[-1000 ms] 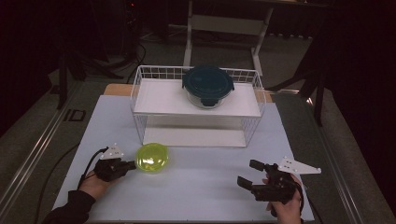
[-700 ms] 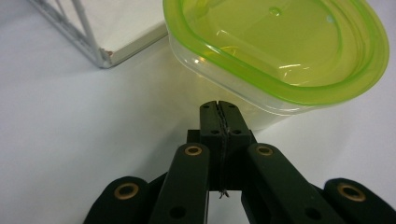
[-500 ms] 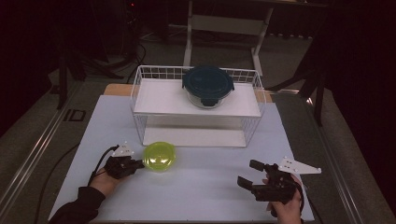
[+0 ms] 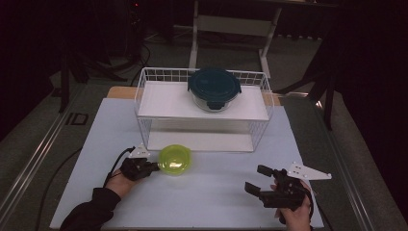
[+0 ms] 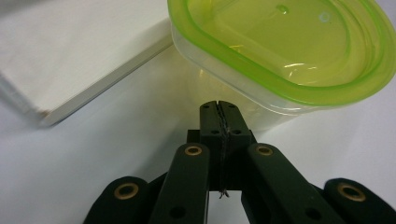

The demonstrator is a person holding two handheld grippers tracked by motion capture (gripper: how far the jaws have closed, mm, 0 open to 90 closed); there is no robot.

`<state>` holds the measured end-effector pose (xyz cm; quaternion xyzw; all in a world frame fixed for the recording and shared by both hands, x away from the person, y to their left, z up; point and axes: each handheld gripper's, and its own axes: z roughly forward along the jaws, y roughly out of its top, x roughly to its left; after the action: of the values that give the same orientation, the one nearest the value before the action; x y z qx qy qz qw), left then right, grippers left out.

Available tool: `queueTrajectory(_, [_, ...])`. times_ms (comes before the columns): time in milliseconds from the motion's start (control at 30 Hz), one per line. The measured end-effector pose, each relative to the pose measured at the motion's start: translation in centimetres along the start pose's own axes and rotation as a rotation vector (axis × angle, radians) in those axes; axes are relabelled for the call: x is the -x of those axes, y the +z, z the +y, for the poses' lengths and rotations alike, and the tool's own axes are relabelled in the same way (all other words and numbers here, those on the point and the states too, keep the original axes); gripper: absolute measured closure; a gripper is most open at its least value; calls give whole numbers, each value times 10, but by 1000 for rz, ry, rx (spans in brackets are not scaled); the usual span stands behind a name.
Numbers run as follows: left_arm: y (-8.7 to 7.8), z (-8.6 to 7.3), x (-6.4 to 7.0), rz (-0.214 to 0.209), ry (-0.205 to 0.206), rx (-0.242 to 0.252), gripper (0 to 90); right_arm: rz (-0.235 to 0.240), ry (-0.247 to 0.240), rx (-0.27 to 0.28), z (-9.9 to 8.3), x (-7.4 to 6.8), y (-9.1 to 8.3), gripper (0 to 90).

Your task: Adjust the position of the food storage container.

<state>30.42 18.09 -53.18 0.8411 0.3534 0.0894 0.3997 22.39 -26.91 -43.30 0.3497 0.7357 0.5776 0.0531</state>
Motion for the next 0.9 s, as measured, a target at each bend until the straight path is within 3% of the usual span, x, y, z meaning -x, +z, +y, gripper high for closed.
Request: queueTrajectory(900, [33,27,21,-61,28,-13,891,10,0,-8,-1,-2,3,108])
